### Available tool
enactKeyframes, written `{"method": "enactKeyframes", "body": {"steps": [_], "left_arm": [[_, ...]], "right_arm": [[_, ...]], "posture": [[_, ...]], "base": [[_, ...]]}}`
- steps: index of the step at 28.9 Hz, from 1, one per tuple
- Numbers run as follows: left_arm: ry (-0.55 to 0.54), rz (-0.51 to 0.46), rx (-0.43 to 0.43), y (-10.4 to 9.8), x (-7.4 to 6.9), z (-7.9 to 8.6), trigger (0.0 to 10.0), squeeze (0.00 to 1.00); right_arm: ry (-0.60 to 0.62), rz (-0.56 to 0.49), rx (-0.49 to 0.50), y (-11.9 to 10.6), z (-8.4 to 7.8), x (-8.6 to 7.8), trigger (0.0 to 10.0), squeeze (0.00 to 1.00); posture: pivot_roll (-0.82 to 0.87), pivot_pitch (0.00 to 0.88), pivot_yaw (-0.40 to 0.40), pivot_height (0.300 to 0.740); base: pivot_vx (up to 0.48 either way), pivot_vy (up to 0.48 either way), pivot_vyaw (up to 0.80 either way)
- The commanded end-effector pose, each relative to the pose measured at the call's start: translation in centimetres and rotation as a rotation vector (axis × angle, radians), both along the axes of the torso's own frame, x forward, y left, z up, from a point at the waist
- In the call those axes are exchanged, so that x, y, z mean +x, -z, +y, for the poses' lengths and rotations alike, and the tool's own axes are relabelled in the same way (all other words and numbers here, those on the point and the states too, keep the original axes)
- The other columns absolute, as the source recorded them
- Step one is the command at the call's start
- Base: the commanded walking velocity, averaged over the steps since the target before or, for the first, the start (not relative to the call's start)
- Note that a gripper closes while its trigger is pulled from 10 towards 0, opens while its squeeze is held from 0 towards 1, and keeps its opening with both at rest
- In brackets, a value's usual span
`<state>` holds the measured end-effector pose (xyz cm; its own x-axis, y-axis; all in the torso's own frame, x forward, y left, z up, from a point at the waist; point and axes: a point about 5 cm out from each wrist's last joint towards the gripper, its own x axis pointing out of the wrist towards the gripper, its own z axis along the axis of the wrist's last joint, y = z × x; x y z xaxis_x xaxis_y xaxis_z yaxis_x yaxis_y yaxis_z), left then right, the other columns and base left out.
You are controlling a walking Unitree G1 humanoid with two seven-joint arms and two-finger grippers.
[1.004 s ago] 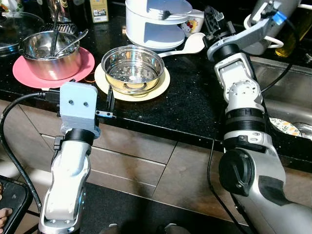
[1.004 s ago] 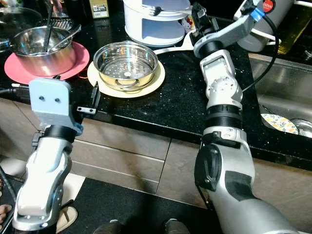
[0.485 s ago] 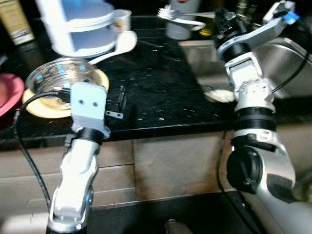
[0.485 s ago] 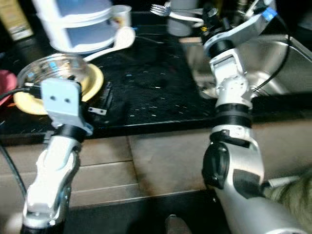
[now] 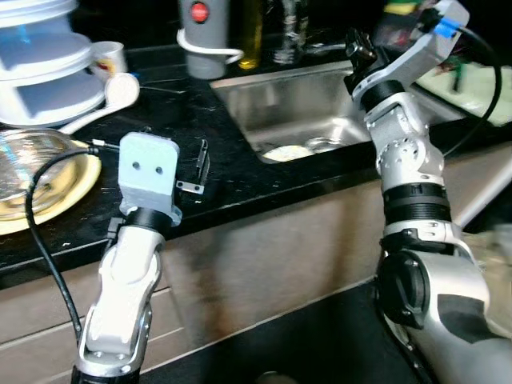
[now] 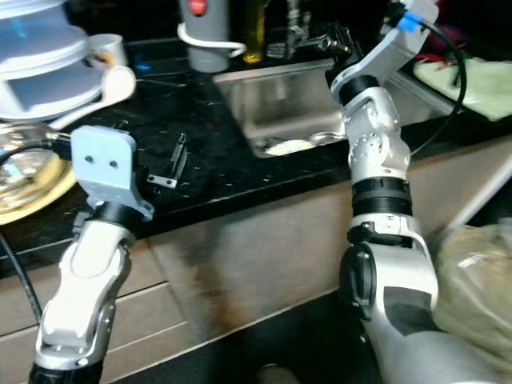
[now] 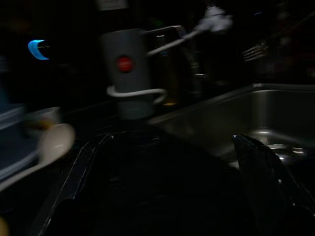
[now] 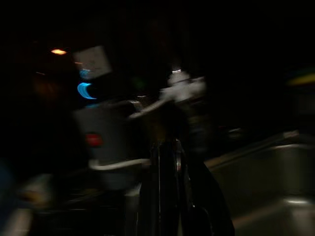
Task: Kitchen organization
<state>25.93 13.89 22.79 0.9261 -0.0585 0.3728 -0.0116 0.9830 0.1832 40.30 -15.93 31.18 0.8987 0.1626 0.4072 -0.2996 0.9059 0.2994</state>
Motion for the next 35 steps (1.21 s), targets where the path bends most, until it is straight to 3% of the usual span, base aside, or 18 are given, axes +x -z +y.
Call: {"method": "enactKeyframes", "body": {"steps": [1,2,14,18,35], "left_arm": [[-0.004,-0.001,0.003,0.1,0.1,0.0,10.0,0.00],[-0.011,-0.004,0.004,0.1,0.1,0.1,10.0,0.00],[-0.035,0.017,-0.020,0.4,0.1,0.6,10.0,0.00],[-0.031,0.025,-0.026,0.5,0.2,0.4,10.0,0.00],[-0.027,0.027,-0.022,0.7,0.2,0.3,10.0,0.00]], "right_arm": [[0.026,0.025,-0.050,0.7,0.1,0.2,3.1,0.00],[0.026,0.028,-0.056,0.8,0.2,0.2,10.0,0.00],[-0.014,0.014,-0.155,1.3,2.0,0.0,10.0,0.00],[-0.059,0.005,-0.202,1.7,3.4,-0.2,10.0,0.00],[-0.111,0.009,-0.214,2.5,4.6,-0.6,10.0,0.00]], "posture": [[0.07,0.040,-0.065,0.732],[0.07,0.040,-0.066,0.732],[0.07,0.040,-0.069,0.732],[0.07,0.037,-0.072,0.732],[0.07,0.019,-0.076,0.732]], "base": [[0.000,0.000,-0.78],[0.000,0.000,-0.78],[0.000,0.000,-0.07],[0.000,-0.434,0.00],[0.000,-0.457,0.00]]}}
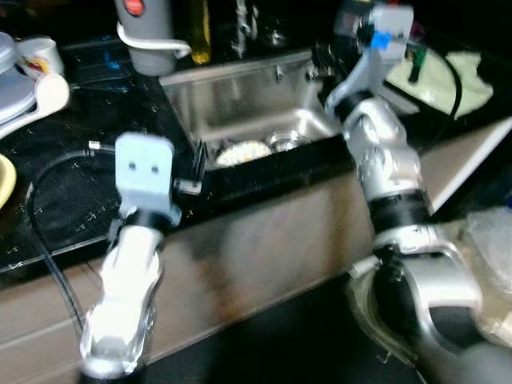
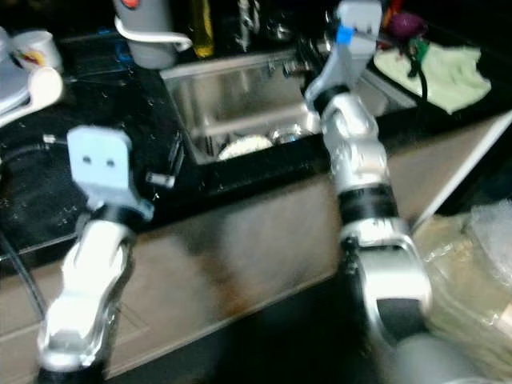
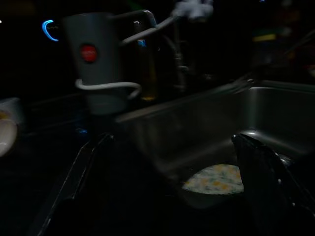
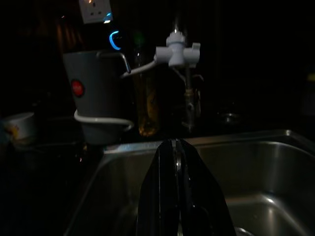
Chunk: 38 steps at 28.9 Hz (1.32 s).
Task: Kitchen organization
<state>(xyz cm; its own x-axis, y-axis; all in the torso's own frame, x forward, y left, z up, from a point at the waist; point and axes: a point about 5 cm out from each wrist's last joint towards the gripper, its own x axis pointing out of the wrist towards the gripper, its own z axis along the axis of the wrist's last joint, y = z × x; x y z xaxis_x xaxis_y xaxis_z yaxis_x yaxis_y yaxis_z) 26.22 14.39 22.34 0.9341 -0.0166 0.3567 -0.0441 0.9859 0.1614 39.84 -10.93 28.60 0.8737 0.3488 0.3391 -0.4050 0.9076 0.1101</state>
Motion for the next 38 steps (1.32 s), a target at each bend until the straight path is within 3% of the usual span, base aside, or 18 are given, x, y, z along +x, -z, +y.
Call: {"method": "enactKeyframes", "body": {"steps": [1,10,30,38], "left_arm": [[0.009,0.009,0.000,0.2,-0.1,-0.2,10.0,0.00],[0.008,0.007,0.005,0.1,0.0,-0.2,10.0,0.00],[-0.005,-0.002,-0.024,0.0,0.2,-0.1,10.0,0.00],[-0.062,-0.012,-0.002,-0.4,0.1,1.0,10.0,0.00]], "right_arm": [[0.003,-0.006,0.001,0.0,-0.3,-0.2,10.0,0.00],[-0.031,0.000,0.012,0.3,0.5,-0.4,10.0,0.00],[-0.036,0.014,0.013,0.6,0.6,-0.6,10.0,0.00],[-0.047,0.019,0.012,0.8,0.9,-0.6,10.0,0.00]], "posture": [[0.07,0.019,-0.076,0.732],[0.07,0.023,-0.074,0.732],[0.07,0.033,-0.070,0.732],[0.07,0.033,-0.073,0.732]], "base": [[0.000,-0.454,0.00],[0.000,-0.425,0.00],[0.000,0.000,0.00],[0.207,0.000,0.00]]}}
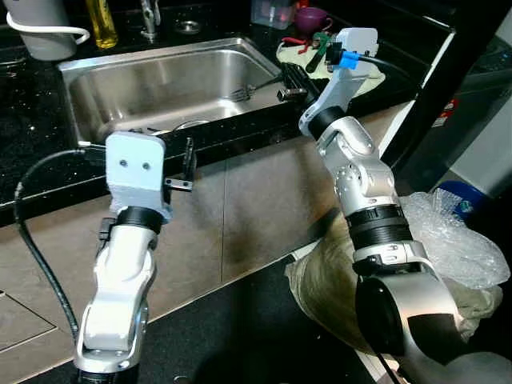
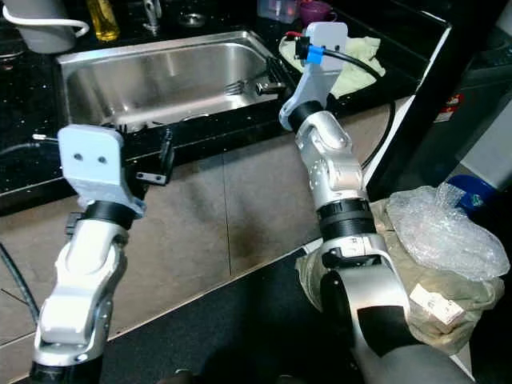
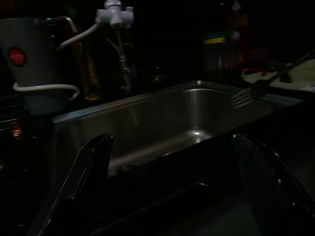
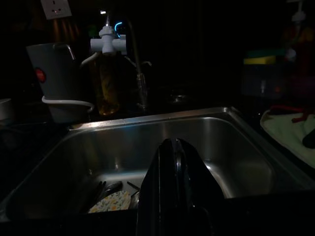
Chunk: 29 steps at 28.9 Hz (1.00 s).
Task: Kitchen organization
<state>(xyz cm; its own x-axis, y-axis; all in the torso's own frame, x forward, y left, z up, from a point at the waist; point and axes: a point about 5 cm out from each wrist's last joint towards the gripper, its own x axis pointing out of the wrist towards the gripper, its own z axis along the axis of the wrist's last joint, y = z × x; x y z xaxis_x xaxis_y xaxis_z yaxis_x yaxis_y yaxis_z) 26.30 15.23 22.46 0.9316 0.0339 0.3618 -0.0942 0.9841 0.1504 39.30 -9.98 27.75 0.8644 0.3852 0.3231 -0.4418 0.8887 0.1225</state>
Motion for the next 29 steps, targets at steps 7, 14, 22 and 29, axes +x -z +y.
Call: {"method": "enactKeyframes", "body": {"steps": [7,14,22,29], "left_arm": [[-0.031,-0.022,0.021,-0.73,0.06,0.76,10.0,0.00],[-0.026,-0.020,0.025,-0.70,-0.01,0.71,10.0,0.00],[-0.024,-0.021,0.026,-0.73,0.04,0.72,10.0,0.00],[-0.020,-0.021,0.026,-0.74,0.05,0.62,10.0,0.00]], "right_arm": [[-0.013,-0.007,0.014,-0.14,0.07,-0.14,10.0,0.00],[-0.057,-0.044,0.031,-0.51,0.36,-0.55,10.0,0.00],[-0.077,-0.060,0.035,-0.68,0.30,-0.71,10.0,0.00],[-0.063,-0.062,0.040,-0.72,0.16,-0.72,10.0,0.00]], "posture": [[0.07,0.033,-0.072,0.732],[0.08,0.034,-0.074,0.732],[0.08,0.032,-0.072,0.732],[0.08,0.030,-0.071,0.732]], "base": [[0.331,0.000,0.00],[0.374,0.000,0.00],[0.378,0.000,0.60],[0.377,0.000,0.52]]}}
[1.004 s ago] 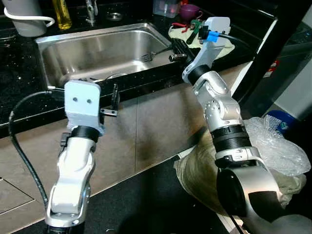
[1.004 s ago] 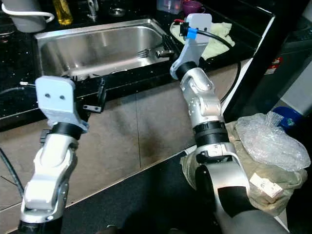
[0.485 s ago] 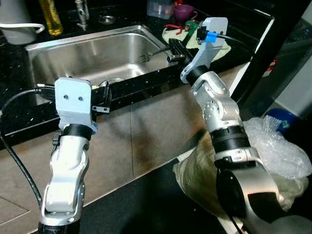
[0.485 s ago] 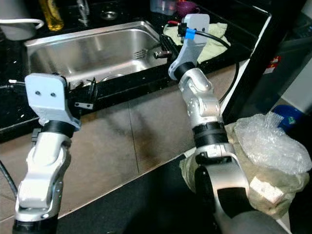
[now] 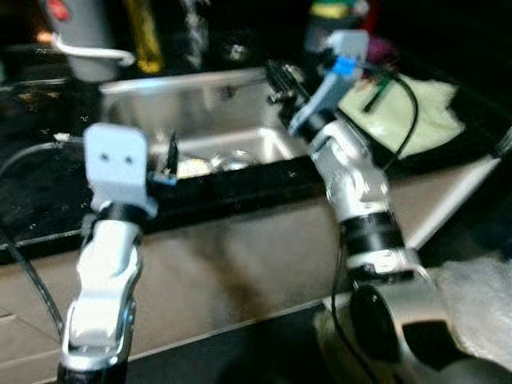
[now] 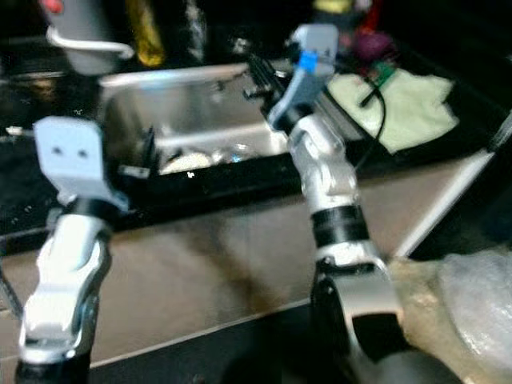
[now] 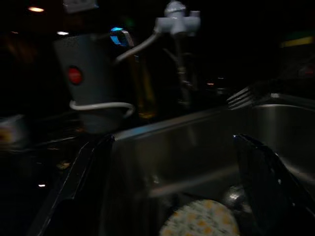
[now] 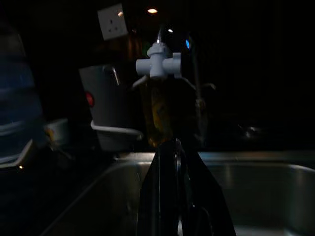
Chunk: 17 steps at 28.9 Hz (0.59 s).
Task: Kitchen organization
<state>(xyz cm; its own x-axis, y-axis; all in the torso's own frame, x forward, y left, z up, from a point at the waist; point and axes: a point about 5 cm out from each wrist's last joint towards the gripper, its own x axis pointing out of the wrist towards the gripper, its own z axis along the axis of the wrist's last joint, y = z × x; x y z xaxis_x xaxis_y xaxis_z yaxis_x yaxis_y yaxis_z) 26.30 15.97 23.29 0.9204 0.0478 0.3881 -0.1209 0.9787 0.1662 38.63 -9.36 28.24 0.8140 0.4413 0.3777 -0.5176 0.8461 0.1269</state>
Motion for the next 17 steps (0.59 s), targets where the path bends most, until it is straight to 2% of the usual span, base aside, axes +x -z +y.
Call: {"method": "enactKeyframes", "body": {"steps": [1,7,8,10,12,17], "left_arm": [[0.004,0.007,0.007,0.1,0.1,-0.1,10.0,0.00],[0.010,0.008,0.005,0.2,0.1,-0.3,10.0,0.00],[0.013,0.010,0.002,0.2,0.1,-0.3,10.0,0.00],[0.041,0.029,-0.007,0.5,0.3,-0.7,10.0,0.00],[0.062,0.041,0.009,0.8,0.3,-1.0,10.0,0.00],[0.074,0.061,0.022,1.2,0.2,-1.4,10.0,0.00]], "right_arm": [[0.025,-0.011,0.005,-0.2,-0.5,0.0,10.0,0.00],[0.036,-0.002,-0.038,0.0,-0.3,0.1,10.0,0.00],[0.030,0.001,-0.073,0.1,-0.1,0.1,10.0,0.00],[-0.010,0.036,-0.243,1.2,0.7,0.2,10.0,0.00],[-0.038,0.055,-0.354,1.9,1.0,0.1,10.0,0.00],[-0.046,0.063,-0.408,2.1,1.0,0.0,10.0,0.00]], "posture": [[0.08,0.028,-0.072,0.732],[0.08,0.020,-0.074,0.732],[0.08,0.017,-0.074,0.732],[0.08,0.016,-0.075,0.732],[0.08,0.014,-0.075,0.732],[0.08,0.013,-0.076,0.732]], "base": [[0.382,0.000,0.00],[0.377,0.000,0.00],[0.356,0.000,0.00],[0.000,0.000,0.00],[0.000,0.000,0.00],[0.000,0.000,0.00]]}}
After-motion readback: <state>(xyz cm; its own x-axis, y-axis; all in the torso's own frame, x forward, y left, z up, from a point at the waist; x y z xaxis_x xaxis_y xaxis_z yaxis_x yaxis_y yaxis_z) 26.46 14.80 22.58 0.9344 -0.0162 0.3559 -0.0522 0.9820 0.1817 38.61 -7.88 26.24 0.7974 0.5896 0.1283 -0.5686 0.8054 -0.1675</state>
